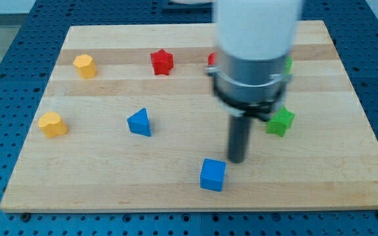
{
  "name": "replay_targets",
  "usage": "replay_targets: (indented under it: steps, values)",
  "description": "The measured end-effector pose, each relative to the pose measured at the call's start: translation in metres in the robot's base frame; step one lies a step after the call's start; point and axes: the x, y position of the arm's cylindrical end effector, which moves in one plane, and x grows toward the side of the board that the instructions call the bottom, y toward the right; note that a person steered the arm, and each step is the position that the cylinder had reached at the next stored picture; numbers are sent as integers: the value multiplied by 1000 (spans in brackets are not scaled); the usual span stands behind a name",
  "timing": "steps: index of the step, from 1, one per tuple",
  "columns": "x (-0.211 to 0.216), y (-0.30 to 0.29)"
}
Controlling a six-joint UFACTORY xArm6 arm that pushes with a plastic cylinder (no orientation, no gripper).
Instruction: Move the green star above the blue cube
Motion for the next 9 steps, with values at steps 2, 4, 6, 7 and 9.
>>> replay_targets:
  steps: [2, 4, 6, 7, 9]
  values:
    - [-43, 166]
    - [-63, 68]
    - [-43, -48]
    - [-75, -30]
    - [-90, -114]
